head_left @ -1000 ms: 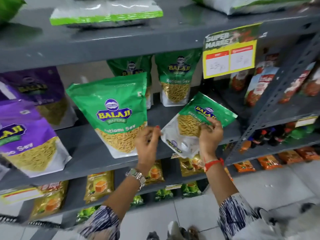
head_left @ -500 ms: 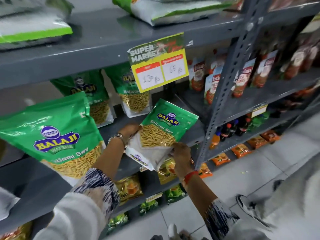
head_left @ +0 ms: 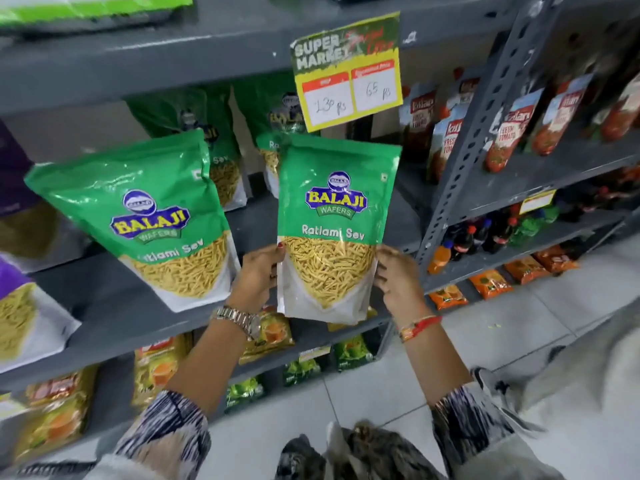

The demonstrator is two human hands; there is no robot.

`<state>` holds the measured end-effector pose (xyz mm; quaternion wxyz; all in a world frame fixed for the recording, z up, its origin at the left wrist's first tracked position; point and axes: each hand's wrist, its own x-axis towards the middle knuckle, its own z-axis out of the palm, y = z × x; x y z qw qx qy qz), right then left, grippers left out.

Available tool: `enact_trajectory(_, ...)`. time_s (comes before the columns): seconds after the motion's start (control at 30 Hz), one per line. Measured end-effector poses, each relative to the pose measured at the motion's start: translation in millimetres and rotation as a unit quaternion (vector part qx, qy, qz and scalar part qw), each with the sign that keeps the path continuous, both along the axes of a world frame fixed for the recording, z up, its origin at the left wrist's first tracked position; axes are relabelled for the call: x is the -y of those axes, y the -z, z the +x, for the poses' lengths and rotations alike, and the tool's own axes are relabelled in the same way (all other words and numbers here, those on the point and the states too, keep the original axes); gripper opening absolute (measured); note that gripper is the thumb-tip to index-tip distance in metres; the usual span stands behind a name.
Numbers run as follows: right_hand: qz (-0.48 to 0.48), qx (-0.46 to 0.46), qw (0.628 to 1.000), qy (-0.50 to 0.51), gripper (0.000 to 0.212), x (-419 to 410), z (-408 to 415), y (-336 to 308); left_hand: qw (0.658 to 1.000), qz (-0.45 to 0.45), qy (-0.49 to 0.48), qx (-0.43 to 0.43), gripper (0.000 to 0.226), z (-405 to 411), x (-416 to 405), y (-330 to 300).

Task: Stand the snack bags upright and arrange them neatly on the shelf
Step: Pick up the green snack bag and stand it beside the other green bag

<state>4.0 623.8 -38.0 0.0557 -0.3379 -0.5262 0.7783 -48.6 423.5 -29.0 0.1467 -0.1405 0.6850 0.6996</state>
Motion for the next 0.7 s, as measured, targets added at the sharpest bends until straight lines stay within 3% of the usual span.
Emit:
enact_trajectory(0.33,0.025,-0.08,0.996,-0.045,0.017,8.1,33.2,-9.4,0.995,0.098,-0.01,-0.014,0.023,62.6,24.6,1.7)
enact_trajectory(0.37,0.02,-0.085,0.995,-0.043,0.018,9.3,33.5,-10.5,0.994,0.108,-0.01,-0.021,0.021,63.0,25.2,1.3)
enact_trajectory(0.47,0.025,-0.103,0.993,-0.043,0.016,9.4,25.5,-12.8,0.992,0.122,-0.022,-0.028,0.045,56.7,20.9,-0.5)
enact_trajectory(0.7,0.07,-0.162,0.983,-0.049,0.019,-0.4,-23.2,-29.9,0.986,0.14,-0.043,-0.076,0.032,12.4,3.0,-8.6)
